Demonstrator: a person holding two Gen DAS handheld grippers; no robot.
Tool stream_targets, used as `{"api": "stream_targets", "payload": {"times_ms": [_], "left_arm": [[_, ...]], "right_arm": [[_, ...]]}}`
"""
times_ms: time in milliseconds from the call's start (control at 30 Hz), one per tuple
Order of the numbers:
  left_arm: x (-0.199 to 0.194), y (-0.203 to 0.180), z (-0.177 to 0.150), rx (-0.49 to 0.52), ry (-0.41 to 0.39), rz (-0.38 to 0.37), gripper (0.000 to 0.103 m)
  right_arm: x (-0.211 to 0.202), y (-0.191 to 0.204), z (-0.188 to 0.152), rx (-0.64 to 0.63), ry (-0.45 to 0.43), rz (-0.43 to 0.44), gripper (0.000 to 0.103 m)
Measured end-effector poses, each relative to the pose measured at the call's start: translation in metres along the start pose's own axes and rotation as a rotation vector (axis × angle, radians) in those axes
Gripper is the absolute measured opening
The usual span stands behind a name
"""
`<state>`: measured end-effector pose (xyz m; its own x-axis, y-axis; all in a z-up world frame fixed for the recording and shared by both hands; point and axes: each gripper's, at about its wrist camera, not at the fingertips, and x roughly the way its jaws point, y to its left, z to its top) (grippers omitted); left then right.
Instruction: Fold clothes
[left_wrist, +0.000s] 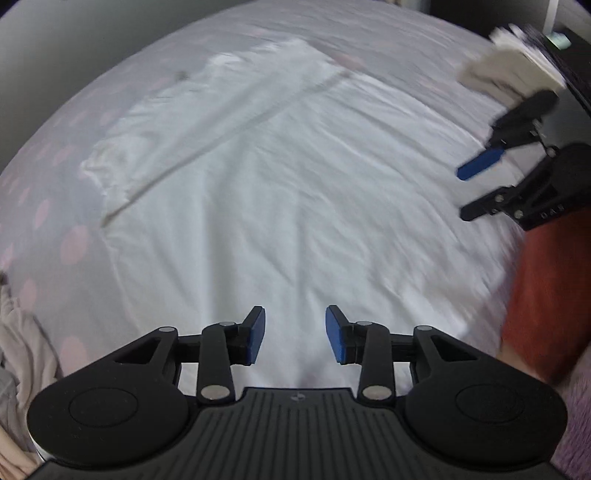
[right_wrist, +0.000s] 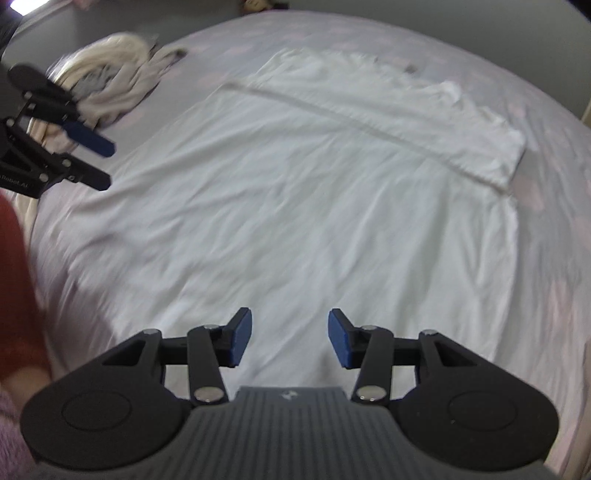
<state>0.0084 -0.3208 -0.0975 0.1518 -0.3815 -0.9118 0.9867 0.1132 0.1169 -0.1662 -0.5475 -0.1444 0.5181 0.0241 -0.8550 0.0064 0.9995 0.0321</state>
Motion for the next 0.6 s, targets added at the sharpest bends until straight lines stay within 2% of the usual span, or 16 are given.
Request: {"api": "stream_targets", "payload": {"times_ms": [133, 167, 300, 467, 533, 600], "left_arm": [[0.019, -0.041, -0.014, 0.187, 0.086, -0.013, 0.04], [0.025, -0.051, -0.017, 0.24, 0.114, -0.011, 0.042], [0.042, -0.074, -0.027, 0.37, 0.177, 0.051, 0.047], [0.067, -0.085, -0.035, 0.461, 0.33, 0.05, 0.049], [0.077, -0.085, -0.036, 0.479, 0.378, 0.079, 0.051], [0.085, -0.085, -0.036, 0.483, 0.394, 0.118, 0.062]], "right_arm": [[0.005, 0.03, -0.019, -0.108, 0.042, -0.039, 0.051], [0.005, 0.034, -0.019, -0.127, 0.043, -0.041, 0.055], [0.005, 0.045, -0.022, -0.189, 0.052, -0.054, 0.057], [0.014, 0.049, -0.024, -0.206, 0.109, -0.053, 0.058], [0.018, 0.051, -0.024, -0.212, 0.134, -0.054, 0.058], [0.022, 0.053, -0.024, -0.218, 0.158, -0.054, 0.058]]}}
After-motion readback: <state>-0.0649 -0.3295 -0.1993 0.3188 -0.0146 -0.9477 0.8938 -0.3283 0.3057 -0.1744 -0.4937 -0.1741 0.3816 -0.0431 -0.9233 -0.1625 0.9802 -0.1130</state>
